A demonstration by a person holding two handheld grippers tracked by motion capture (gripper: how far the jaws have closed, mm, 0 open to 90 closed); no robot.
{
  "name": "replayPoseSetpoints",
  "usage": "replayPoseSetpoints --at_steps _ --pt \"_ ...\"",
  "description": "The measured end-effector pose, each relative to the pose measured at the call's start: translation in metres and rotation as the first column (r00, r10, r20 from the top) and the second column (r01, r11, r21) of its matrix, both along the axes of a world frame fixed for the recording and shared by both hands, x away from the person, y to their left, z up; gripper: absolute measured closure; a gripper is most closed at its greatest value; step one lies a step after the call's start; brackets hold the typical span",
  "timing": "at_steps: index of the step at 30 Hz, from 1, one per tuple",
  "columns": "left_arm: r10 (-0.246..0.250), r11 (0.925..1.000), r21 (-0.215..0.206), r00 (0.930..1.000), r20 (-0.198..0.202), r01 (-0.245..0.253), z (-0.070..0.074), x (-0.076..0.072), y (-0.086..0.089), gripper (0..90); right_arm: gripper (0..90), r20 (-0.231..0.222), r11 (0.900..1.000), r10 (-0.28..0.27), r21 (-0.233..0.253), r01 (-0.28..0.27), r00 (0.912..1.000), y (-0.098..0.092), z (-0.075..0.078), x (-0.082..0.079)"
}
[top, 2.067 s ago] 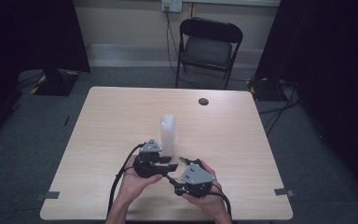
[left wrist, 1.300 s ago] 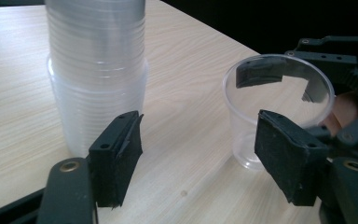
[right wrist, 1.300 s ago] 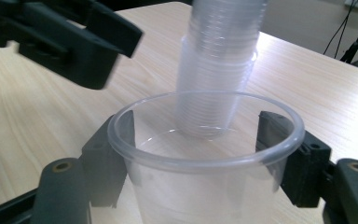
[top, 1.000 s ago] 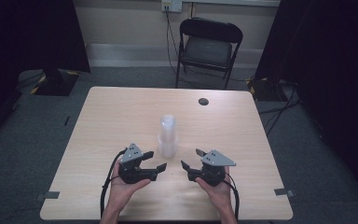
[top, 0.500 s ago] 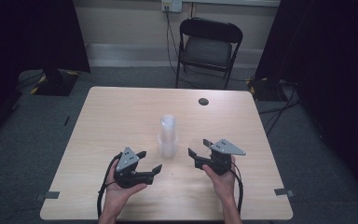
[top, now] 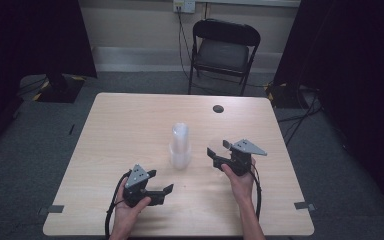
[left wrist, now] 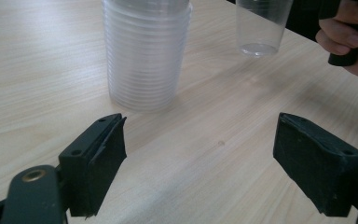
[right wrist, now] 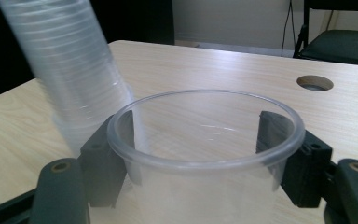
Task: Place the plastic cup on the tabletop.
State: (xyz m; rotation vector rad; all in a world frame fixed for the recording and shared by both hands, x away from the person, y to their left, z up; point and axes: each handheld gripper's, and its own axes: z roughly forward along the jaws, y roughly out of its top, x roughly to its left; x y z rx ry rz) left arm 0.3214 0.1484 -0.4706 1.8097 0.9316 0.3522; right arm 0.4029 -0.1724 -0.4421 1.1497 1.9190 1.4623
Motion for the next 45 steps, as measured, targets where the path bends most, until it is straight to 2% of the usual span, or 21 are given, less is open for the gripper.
replayPoseSetpoints --at_steps 2,8,15,17,18,20,22,27,39,45 --pt "0.004 0.9999 -0.016 1.0000 0.006 -0.003 -0.001 0.000 0.003 16.7 27.7 -0.012 1.000 -0.006 -0.003 0.006 0.9999 -0.001 -0.001 0.004" --pt "0.010 0.9999 -0.014 0.9999 -0.002 -0.010 -0.002 -0.002 0.004 16.7 27.8 0.010 1.000 -0.019 -0.014 0.019 0.9998 -0.003 0.006 0.017" --pt "0.010 0.9999 -0.012 0.9999 0.004 -0.010 -0.003 -0.005 0.009 16.7 27.7 0.005 0.998 -0.045 -0.033 0.045 0.9990 -0.003 0.009 0.036" --pt "0.016 0.9996 -0.022 0.9998 0.008 -0.016 -0.003 -0.007 0.012 16.8 27.8 0.005 0.998 -0.061 -0.027 0.061 0.9981 -0.005 0.008 0.045" --pt "0.023 0.9985 -0.049 0.9994 0.027 -0.022 -0.003 -0.008 0.015 16.7 27.7 0.007 0.997 -0.066 -0.025 0.066 0.9978 -0.006 0.007 0.048" --pt "0.021 0.9986 -0.050 0.9994 0.028 -0.019 -0.002 -0.008 0.017 16.7 27.7 0.009 0.997 -0.070 -0.020 0.070 0.9975 -0.006 0.007 0.050" --pt "0.029 0.9988 -0.040 0.9993 0.023 -0.028 -0.002 -0.009 0.019 16.7 27.7 0.002 0.996 -0.086 -0.025 0.086 0.9963 -0.007 0.004 0.060" --pt "0.038 0.9981 -0.049 0.9992 0.014 -0.038 -0.003 -0.009 0.020 16.7 27.7 -0.015 0.994 -0.106 -0.036 0.106 0.9942 -0.007 -0.004 0.073" --pt "0.039 0.9982 -0.046 0.9992 0.004 -0.039 -0.005 -0.008 0.019 16.7 27.2 -0.059 0.992 -0.126 -0.031 0.124 0.9902 -0.001 -0.022 0.086" --pt "0.049 0.9977 -0.048 0.9988 -0.002 -0.049 -0.007 -0.008 0.020 16.8 27.0 -0.066 0.993 -0.121 -0.017 0.121 0.9904 0.007 -0.029 0.087"
